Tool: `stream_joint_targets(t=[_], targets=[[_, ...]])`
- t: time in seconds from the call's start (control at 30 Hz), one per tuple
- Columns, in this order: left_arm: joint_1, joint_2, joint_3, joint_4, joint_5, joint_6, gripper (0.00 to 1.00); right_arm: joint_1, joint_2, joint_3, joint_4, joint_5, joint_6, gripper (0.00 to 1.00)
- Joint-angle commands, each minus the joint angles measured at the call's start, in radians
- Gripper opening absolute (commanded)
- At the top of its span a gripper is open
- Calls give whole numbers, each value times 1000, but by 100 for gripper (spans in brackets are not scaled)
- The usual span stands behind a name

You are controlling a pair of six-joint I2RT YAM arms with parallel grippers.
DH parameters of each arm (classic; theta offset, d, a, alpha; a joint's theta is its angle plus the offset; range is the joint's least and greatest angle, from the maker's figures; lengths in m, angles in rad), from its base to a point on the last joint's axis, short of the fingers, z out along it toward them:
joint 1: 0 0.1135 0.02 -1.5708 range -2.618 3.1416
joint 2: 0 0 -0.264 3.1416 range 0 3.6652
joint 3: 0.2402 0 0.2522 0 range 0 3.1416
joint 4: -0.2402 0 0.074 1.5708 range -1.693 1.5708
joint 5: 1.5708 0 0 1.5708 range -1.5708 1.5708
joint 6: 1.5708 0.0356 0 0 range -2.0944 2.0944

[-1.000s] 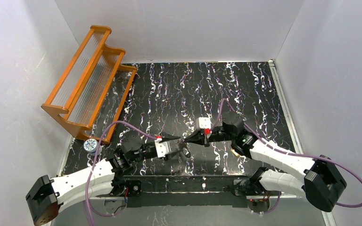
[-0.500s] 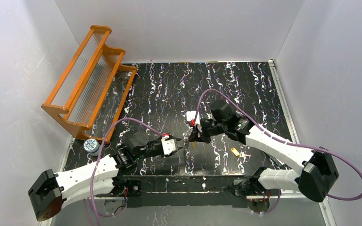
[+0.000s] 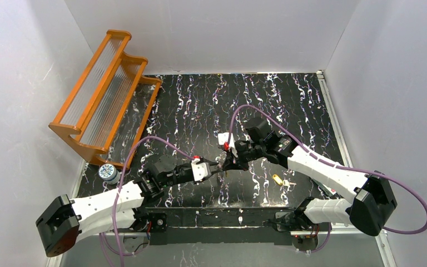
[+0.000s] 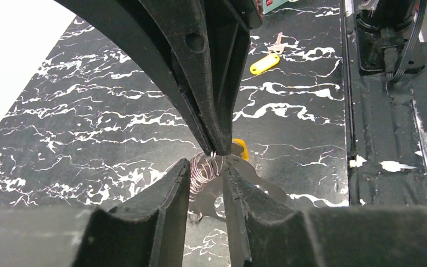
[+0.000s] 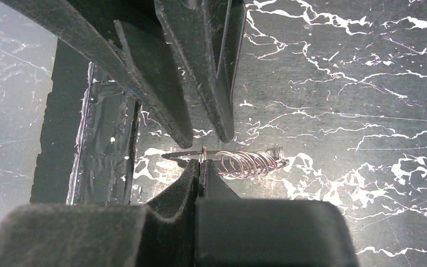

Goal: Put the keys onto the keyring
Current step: Adjust the key on the keyring.

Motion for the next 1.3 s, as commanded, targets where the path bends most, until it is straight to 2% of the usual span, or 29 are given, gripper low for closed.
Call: stream_joint_targets(t=[0.0, 0.27, 0.67, 0.8, 0.97, 1.03, 1.1, 1.17, 1.27], targets=[[-4, 21, 7, 45, 9, -9, 23, 5, -13, -15, -19, 2, -25, 1], [-4, 76, 31, 47, 56, -9, 12, 4, -19, -18, -12, 3, -23, 1], [-4, 99, 56, 50, 71, -20, 11, 5, -15, -25, -7, 8, -22, 1], [-4, 111, 56, 50, 67, -25, 0, 4, -17, -27, -2, 4, -23, 1], [-4, 96, 54, 51, 57, -37, 0, 5, -18, -36, 0, 11, -24, 1], [-4, 89, 53, 54, 52, -43, 12, 5, -20, -36, 4, 12, -22, 1], [-4, 86, 52, 60, 50, -49, 17, 5, -21, -37, 9, 11, -21, 1], [-4, 88, 50, 64, 50, -54, 16, 5, -21, -37, 11, 13, -18, 1], [-4, 99, 53, 68, 52, -58, 9, 5, -21, -37, 14, 12, -18, 1]])
